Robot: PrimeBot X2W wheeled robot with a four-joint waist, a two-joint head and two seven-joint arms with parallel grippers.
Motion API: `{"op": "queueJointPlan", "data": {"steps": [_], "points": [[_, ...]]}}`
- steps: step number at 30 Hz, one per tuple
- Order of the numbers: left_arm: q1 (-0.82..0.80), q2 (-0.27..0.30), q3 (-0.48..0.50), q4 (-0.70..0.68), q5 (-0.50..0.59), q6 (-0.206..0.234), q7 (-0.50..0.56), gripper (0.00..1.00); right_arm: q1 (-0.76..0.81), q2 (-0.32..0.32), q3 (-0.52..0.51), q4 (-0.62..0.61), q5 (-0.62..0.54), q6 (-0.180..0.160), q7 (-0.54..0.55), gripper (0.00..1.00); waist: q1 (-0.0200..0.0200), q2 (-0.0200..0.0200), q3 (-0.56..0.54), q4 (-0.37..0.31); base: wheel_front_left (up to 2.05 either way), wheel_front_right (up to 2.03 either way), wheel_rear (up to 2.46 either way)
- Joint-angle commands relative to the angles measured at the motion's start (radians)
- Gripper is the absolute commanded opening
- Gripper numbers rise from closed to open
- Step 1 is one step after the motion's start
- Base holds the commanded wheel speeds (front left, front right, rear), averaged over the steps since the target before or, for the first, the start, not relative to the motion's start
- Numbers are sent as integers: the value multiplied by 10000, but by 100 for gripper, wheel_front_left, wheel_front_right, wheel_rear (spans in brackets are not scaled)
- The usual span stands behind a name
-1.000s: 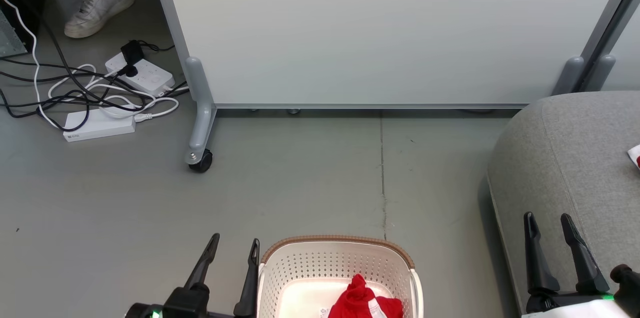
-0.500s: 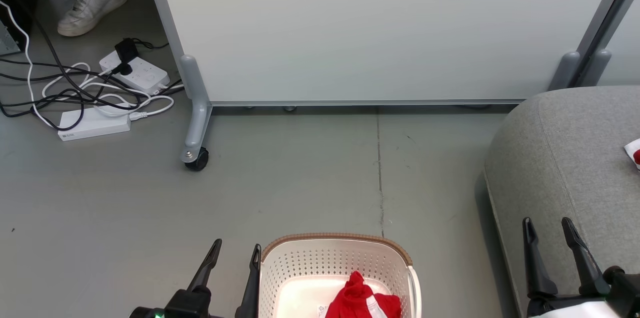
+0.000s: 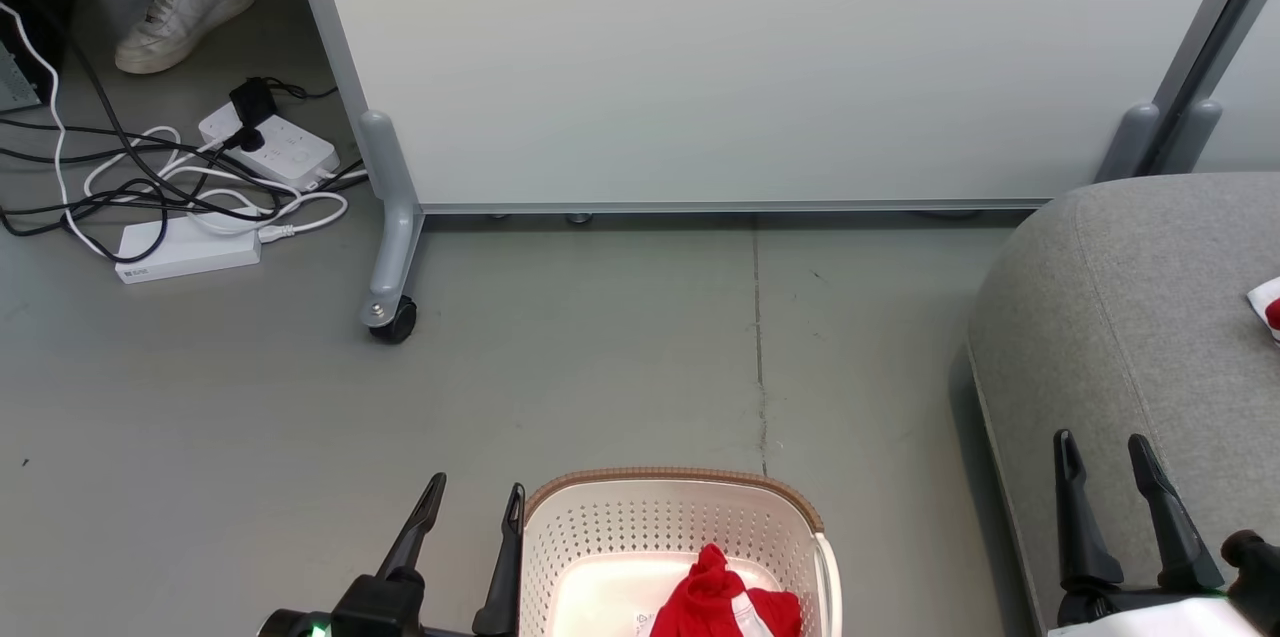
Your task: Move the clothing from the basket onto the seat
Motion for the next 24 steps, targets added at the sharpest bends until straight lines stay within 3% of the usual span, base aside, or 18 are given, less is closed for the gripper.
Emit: {"op": "queueJointPlan", "data": {"steps": [1,11,18,24], "points": [[-128,38,20,24,-55,61,3,100,-129,-51,-81,39,156,23,-44,100,0,-1,2,-21,0,0,0],[-316,38,-383,-167,38,27,3,100,-473,-55,-510,-249,667,23,-44,100,0,-1,485,-264,0,0,0],[-1983,38,-907,52,264,-238,3,100,-1620,-412,-377,-836,-233,23,-46,100,0,-1,3047,-659,0,0,0],[-3864,41,-1324,709,552,-494,3,100,-2758,-552,-415,-1190,-177,23,-44,100,0,-1,5436,-1051,0,0,0]]}}
